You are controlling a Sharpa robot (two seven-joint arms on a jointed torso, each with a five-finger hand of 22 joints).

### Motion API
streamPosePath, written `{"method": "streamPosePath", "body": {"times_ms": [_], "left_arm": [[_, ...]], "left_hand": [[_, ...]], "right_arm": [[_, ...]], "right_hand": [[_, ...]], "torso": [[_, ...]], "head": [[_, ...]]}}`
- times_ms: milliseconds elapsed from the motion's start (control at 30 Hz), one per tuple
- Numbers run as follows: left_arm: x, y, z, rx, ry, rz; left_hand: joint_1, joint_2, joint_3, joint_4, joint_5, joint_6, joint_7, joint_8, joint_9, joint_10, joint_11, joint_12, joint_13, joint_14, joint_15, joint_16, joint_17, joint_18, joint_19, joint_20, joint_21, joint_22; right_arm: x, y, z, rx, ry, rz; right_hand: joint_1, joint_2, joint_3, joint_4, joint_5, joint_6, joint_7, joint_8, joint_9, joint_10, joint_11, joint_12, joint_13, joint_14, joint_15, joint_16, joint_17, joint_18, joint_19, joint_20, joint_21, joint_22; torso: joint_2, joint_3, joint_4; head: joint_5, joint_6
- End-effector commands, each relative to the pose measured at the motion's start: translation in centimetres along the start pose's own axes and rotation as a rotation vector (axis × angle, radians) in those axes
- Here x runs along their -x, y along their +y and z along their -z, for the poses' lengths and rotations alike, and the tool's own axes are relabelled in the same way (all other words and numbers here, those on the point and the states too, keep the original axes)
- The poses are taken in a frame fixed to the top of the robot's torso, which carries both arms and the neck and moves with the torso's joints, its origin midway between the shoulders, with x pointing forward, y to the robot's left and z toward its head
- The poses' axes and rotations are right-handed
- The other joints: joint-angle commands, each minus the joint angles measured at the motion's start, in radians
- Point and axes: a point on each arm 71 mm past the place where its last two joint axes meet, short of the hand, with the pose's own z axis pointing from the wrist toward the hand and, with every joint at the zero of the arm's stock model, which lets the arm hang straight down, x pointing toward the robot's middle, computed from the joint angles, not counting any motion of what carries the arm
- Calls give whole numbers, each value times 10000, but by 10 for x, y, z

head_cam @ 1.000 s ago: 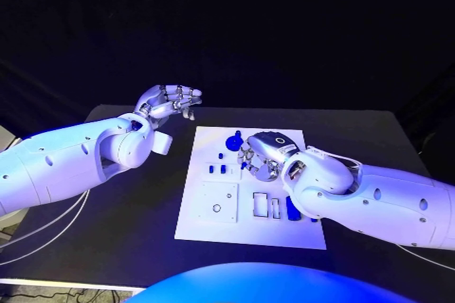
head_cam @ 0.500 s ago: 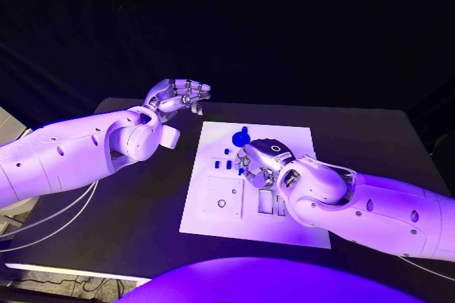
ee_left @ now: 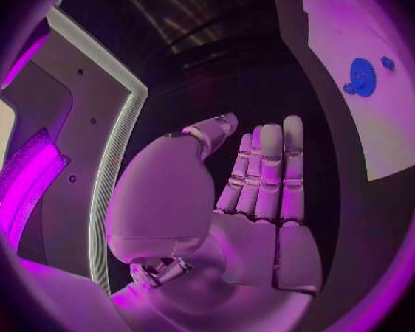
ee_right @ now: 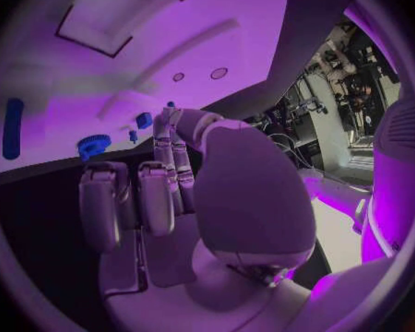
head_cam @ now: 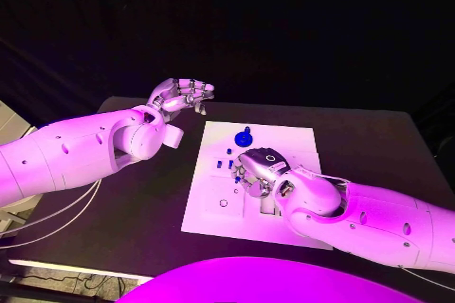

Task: Assemble the parts on the task board

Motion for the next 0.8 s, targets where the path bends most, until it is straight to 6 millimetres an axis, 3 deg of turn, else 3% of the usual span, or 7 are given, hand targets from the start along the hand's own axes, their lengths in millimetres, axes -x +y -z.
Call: {"method": "streamPosePath", "body": {"times_ms": [33, 800], "left_arm": [[-2, -2, -1, -93, 45, -27], [-1, -1, 0, -56, 55, -29]], "left_hand": [[90, -25, -39, 6, 35, -66, -4, 56, -16, -90, -1, 40, 10, -10, 37, 32, 6, 144, 72, -13, -48, -10], [97, -29, -43, 1, 35, -70, -3, 62, -16, -97, 1, 49, 12, -12, 38, 35, 6, 144, 74, -12, -50, -12]], "right_arm": [[-2, 2, 0, 100, -41, 265], [-13, 5, 5, 94, 190, 223]], "right_hand": [[-23, 35, -22, -64, 49, 77, -1, 55, 10, 381, -360, 33, 10, 509, -64, -48, -11, -124, 750, -58, -8, 2368], [-31, 39, -12, -87, 39, 71, 1, 47, 10, 377, -358, 19, 11, 506, -64, -58, -29, -123, 750, -59, -11, 2368]], "torso": [[-4, -6, -4], [-8, -4, -2]], "head": [[20, 2], [69, 2]]}}
